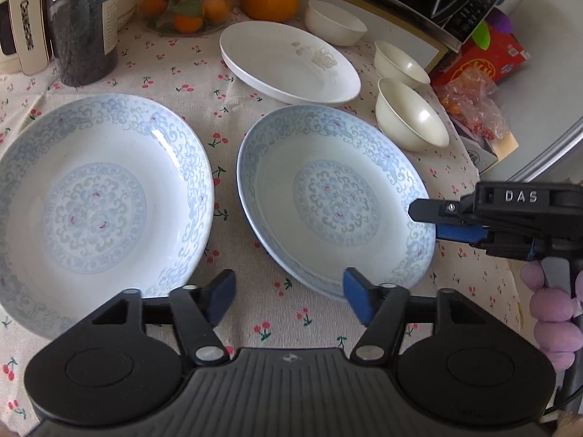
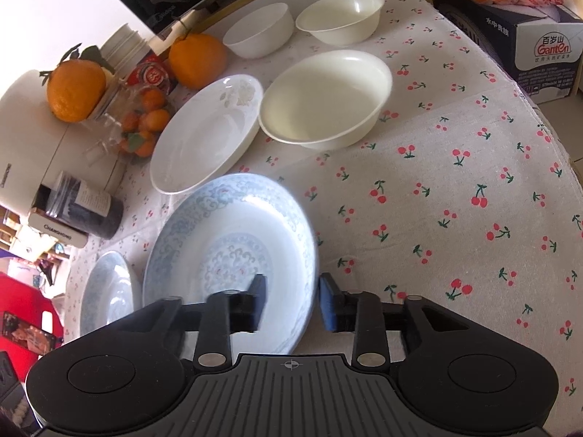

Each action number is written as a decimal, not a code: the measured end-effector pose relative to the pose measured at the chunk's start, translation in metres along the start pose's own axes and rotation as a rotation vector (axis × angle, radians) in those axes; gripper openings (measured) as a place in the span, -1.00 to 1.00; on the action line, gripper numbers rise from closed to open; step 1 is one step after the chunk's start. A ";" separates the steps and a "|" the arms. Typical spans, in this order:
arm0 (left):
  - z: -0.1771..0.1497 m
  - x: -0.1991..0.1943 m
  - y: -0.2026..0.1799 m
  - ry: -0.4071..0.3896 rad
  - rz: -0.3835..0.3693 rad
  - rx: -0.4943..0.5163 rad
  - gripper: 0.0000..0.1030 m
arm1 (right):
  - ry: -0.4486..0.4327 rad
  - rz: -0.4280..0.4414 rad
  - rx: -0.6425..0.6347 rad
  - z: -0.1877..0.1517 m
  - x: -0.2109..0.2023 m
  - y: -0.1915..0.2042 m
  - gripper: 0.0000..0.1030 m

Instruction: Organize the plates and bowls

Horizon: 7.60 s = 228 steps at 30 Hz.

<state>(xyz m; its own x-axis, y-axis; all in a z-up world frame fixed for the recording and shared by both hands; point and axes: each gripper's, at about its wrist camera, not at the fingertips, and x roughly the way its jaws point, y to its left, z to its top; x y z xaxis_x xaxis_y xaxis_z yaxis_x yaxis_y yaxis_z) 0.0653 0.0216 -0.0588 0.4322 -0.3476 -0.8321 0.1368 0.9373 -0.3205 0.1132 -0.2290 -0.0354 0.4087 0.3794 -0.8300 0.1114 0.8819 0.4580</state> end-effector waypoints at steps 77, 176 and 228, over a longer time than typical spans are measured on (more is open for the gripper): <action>0.025 -0.044 0.170 -0.184 0.166 -0.151 -0.71 | -0.008 0.034 -0.217 -0.095 0.072 0.170 -0.63; 0.027 0.007 -0.004 -0.177 0.160 0.221 -0.73 | -0.156 -0.319 -0.318 -0.046 -0.003 0.057 -0.62; 0.066 -0.009 0.004 -0.110 0.195 0.024 0.97 | -0.156 -0.174 -0.269 0.022 -0.028 0.062 0.64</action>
<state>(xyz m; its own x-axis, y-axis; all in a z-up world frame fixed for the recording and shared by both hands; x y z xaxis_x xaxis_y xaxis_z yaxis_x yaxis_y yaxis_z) 0.1204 0.0297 -0.0231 0.5472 -0.1561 -0.8223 0.0619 0.9873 -0.1462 0.1290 -0.1910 0.0230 0.5407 0.1878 -0.8200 -0.0427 0.9796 0.1962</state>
